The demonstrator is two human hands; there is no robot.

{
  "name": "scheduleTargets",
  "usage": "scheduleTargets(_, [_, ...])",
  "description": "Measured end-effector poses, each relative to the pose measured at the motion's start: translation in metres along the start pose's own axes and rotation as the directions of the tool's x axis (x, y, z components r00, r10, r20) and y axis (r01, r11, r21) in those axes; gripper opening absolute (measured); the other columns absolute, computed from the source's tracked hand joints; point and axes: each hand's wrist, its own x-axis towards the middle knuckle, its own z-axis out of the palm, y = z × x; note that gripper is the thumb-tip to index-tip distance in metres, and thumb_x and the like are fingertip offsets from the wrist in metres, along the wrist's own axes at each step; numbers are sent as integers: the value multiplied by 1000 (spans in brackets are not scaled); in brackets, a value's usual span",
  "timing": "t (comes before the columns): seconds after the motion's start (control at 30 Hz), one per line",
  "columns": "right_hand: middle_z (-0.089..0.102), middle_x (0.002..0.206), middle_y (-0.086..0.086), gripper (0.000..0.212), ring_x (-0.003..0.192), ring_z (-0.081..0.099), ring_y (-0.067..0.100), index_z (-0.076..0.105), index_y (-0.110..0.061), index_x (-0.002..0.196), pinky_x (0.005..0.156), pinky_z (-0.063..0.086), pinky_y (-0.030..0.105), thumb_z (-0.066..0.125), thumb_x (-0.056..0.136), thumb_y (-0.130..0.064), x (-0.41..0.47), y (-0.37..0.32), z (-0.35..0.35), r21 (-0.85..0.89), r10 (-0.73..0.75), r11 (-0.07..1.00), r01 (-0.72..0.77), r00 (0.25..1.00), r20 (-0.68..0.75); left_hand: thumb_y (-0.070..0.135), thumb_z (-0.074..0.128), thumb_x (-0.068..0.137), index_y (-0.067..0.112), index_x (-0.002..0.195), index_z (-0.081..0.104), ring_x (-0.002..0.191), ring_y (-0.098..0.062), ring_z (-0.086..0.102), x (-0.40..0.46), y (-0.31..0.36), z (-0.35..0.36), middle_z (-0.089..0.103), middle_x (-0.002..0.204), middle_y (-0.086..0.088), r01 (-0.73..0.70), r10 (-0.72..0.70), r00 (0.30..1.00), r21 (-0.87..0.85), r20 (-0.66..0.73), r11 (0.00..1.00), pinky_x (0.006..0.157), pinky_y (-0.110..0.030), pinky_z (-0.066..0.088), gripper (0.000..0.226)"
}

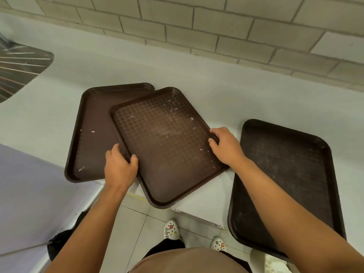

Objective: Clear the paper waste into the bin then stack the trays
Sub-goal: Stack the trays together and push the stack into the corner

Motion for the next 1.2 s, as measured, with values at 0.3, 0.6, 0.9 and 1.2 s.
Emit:
scheduleTargets(0.3, [63,113,3,34,98,63,21,60,-19,130,86,49,31,44,106,-37,15,-6,19,-89,90,992,-94,995,-42,25,55,96,19,109,54,79,-20,66,-1,-9,3,69,88,1,-100,101,991,-14,88,995,75,-36,55,14])
scheduleTargets(0.6, [63,106,0,31,92,63,18,63,-19,122,81,54,33,46,105,-39,3,-3,12,-63,75,995,-81,993,-91,29,50,99,19,111,53,77,-24,68,6,-7,-4,69,86,-1,-124,119,984,32,136,992,77,-46,59,16])
scheduleTargets(0.9, [67,106,-6,27,92,65,14,63,-22,121,81,55,32,52,103,-39,-38,8,-27,75,153,987,-142,972,-180,23,52,101,16,127,55,75,-6,66,-19,21,-8,66,86,15,-182,191,972,-72,138,981,75,-31,56,27])
scheduleTargets(1.2, [63,87,-12,23,77,63,5,58,-26,118,70,52,26,52,102,-41,-104,52,-76,138,302,951,-277,929,-212,23,54,99,25,119,62,66,-4,59,-57,69,10,59,68,7,-283,298,938,-104,176,954,59,-12,40,21])
